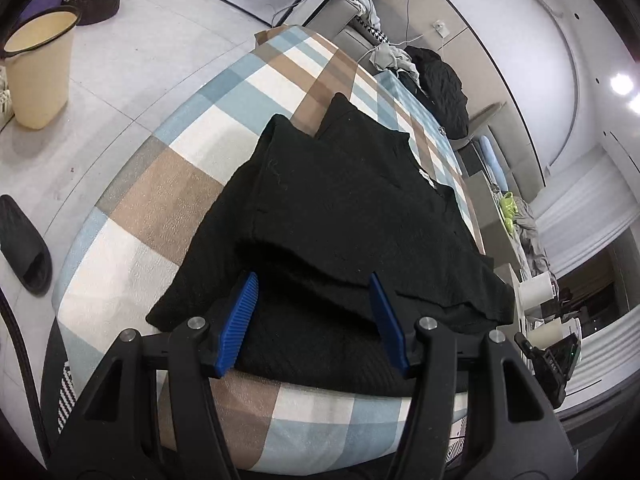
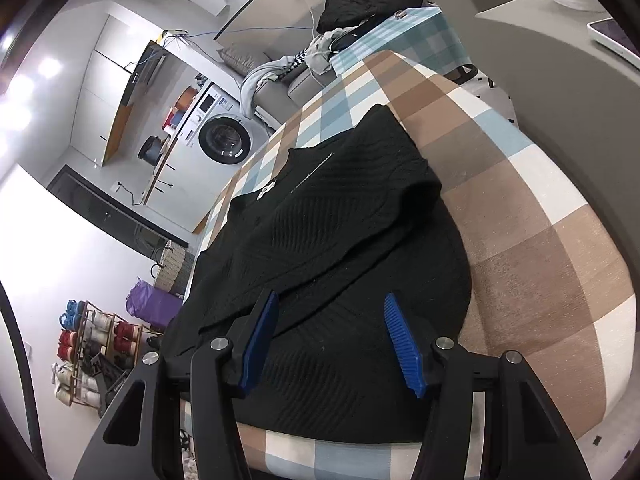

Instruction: Fold small clothes

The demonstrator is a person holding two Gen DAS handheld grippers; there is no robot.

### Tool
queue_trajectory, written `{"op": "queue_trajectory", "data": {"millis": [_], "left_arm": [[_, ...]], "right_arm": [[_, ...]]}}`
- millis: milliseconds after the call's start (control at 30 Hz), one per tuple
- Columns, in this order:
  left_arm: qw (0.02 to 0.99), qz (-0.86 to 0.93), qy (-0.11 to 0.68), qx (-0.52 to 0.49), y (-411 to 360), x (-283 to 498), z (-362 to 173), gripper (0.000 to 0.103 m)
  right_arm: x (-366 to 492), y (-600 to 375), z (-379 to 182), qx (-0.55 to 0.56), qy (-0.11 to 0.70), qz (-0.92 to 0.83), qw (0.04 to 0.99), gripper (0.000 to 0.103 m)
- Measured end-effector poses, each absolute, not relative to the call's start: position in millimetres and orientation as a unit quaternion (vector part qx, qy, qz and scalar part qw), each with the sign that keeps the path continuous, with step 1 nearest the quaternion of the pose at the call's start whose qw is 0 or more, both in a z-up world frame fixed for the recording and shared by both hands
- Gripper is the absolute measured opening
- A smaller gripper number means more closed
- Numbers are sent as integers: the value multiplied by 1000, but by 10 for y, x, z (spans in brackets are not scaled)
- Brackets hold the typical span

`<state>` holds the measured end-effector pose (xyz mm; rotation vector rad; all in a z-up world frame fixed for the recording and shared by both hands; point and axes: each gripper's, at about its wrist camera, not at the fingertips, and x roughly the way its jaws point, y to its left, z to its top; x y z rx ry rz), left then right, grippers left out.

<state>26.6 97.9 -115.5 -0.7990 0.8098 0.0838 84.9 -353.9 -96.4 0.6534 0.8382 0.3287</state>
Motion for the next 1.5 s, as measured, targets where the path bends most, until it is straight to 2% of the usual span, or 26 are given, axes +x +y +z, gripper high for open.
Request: {"op": "queue_trajectory", "data": {"millis": [333,867,933,1033,1100,1133,1200,1233,1433,1500], "left_arm": [[867,56,351,-350,1094,532,-955,53],[861,55,363,-352,1147,868,-1089,52],[862,59,363,-349,1155,888,-1082,50],[864,61,359,-347,1177,901,-1066,40],[864,62,358,-347,1193,913,-1063,28],[865,64,358,-345,1201,913,-1055,26],[867,68,354,-344,1216,913,-1038,16],[868,65,351,-344,1221,907,-1020,16],[872,62,347,-341,1229,920,-969,16],[871,63,347,-341,1238,929,-972,12]], "right_arm": [[856,-3582,-1016,317,400,147,848,56],[1110,-3892,-1020,333,372,103,860,56],[1208,-3904,-1016,322,375,97,864,56],[1307,-3942,-1011,319,374,97,865,56],[1357,-3949,-988,314,369,98,869,56],[1369,-3946,-983,312,366,99,871,56],[1388,-3915,-951,306,366,110,872,45],[1385,-3898,-934,306,364,122,871,42],[1412,-3845,-915,310,355,151,869,42],[1470,-3836,-973,313,362,150,865,42]]}}
